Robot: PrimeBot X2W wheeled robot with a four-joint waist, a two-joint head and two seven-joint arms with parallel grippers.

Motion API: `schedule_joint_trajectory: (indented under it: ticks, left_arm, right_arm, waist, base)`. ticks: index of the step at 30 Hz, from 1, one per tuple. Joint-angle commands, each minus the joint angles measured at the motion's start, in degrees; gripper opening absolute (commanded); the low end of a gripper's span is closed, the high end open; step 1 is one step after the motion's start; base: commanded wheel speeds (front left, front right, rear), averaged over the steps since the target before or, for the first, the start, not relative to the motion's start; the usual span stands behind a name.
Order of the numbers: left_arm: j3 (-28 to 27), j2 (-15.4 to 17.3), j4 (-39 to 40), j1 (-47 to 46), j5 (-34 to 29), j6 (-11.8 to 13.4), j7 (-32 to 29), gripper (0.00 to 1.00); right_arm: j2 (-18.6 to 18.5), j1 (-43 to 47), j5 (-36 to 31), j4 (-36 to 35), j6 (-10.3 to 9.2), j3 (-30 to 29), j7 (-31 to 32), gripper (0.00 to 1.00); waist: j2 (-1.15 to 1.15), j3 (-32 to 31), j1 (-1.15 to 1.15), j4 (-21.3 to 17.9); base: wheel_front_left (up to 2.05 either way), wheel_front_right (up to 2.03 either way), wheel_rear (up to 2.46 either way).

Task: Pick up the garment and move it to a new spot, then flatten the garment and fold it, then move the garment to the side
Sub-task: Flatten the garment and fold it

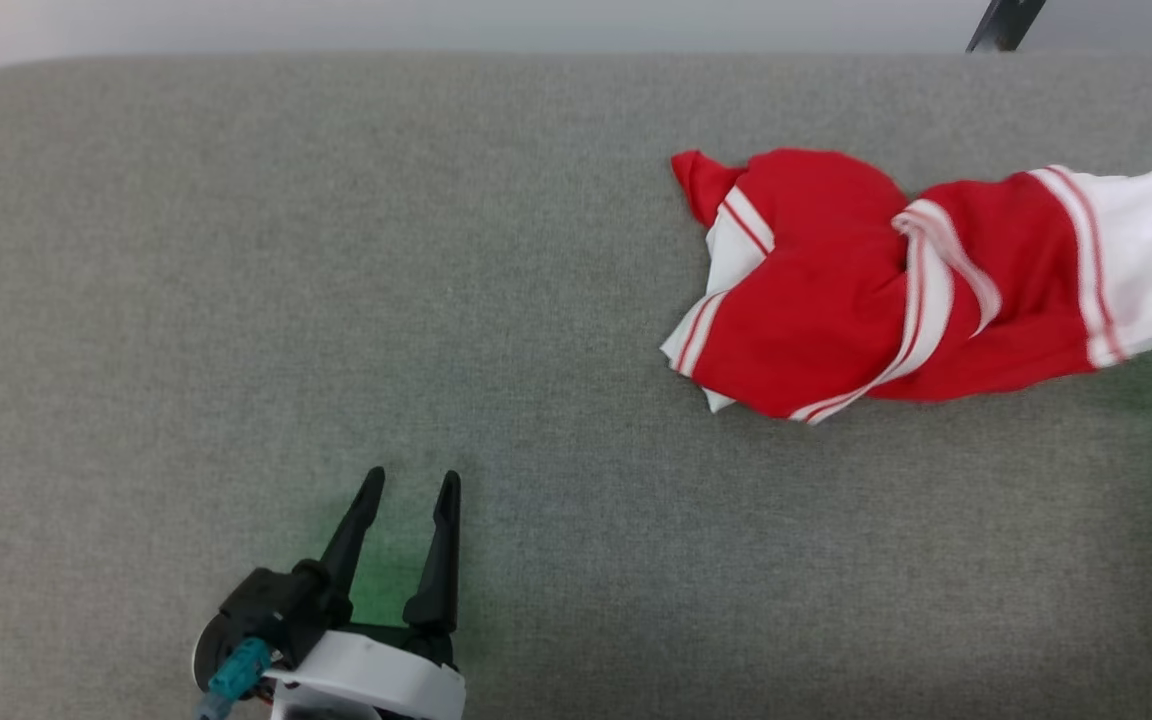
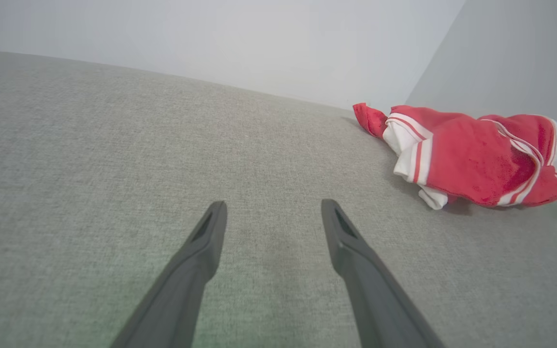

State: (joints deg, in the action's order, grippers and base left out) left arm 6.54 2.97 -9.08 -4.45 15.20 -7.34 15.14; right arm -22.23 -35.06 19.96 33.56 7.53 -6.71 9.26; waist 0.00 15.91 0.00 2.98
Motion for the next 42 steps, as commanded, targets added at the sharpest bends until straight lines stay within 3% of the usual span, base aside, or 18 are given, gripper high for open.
schedule_joint_trajectory:
  ticks: [1,11,12,13,14,22,28,32,36,42]
  left_arm:
    - [-0.03,0.26,-0.06,-0.57,-0.03,-0.22,0.0,1.0]
    - [0.17,1.06,-0.31,-1.33,0.65,-0.2,0.0,1.0]
    - [0.09,1.15,-0.38,-1.25,0.72,-0.2,0.0,1.0]
    - [-0.12,1.12,-0.23,-1.19,1.0,-0.2,0.0,1.0]
    - [-0.24,1.08,-0.11,-1.07,1.28,-0.2,0.0,1.0]
    - [1.49,4.55,1.05,-2.6,2.64,-0.21,0.0,1.0]
    - [6.24,10.69,0.97,-9.36,5.97,-0.21,-0.91,1.0]
    - [11.03,15.19,0.23,-17.05,10.51,-0.2,-7.14,1.0]
    - [14.91,17.88,-2.47,-25.98,18.78,-0.22,-16.74,1.0]
    - [22.58,21.07,-11.01,-38.0,26.23,-0.2,-30.18,1.0]
  right_arm:
    - [0.31,-1.37,-1.47,2.58,-0.08,-2.6,-0.66,0.0]
    - [2.76,-8.02,-11.97,17.62,-0.08,-14.27,-6.49,0.0]
    - [2.55,-8.32,-12.99,18.47,-0.08,-15.01,-7.19,0.29]
    - [2.61,-8.64,-13.82,19.17,-0.08,-15.5,-7.91,0.9]
    - [2.64,-8.86,-14.85,19.72,-0.08,-15.94,-8.79,1.0]
    - [2.64,-5.79,-15.69,18.27,-0.08,-13.26,-15.6,1.0]
    - [6.02,0.71,-8.44,6.46,-0.08,-1.69,-19.32,1.0]
    - [8.21,8.16,-3.86,-5.86,-0.08,5.86,-19.34,1.0]
    - [9.31,15.85,-4.64,-16.53,-0.07,13.34,-16.49,1.0]
    - [11.14,23.06,-5.35,-26.23,-0.08,17.61,-13.8,1.0]
  waist:
    - [0.0,1.98,0.0,0.55]
    - [0.0,2.66,0.0,1.25]
    - [0.0,2.36,0.0,1.11]
    - [0.0,2.03,0.0,0.88]
    - [0.0,1.61,0.0,0.64]
    - [0.0,-2.45,0.0,-2.19]
    - [0.0,-4.04,0.0,-5.38]
    - [0.0,-4.92,0.0,-7.63]
    - [0.0,-5.28,0.0,-10.59]
    - [0.0,-4.07,0.0,-14.99]
  base:
    - [0.0,0.0,0.0]
    - [0.0,0.0,0.0]
    - [0.0,0.0,0.0]
    - [0.0,0.0,0.0]
    - [0.0,0.0,0.0]
    - [0.0,0.0,0.0]
    - [0.0,0.0,0.0]
    - [0.0,0.0,0.0]
    - [0.0,0.0,0.0]
    - [0.0,0.0,0.0]
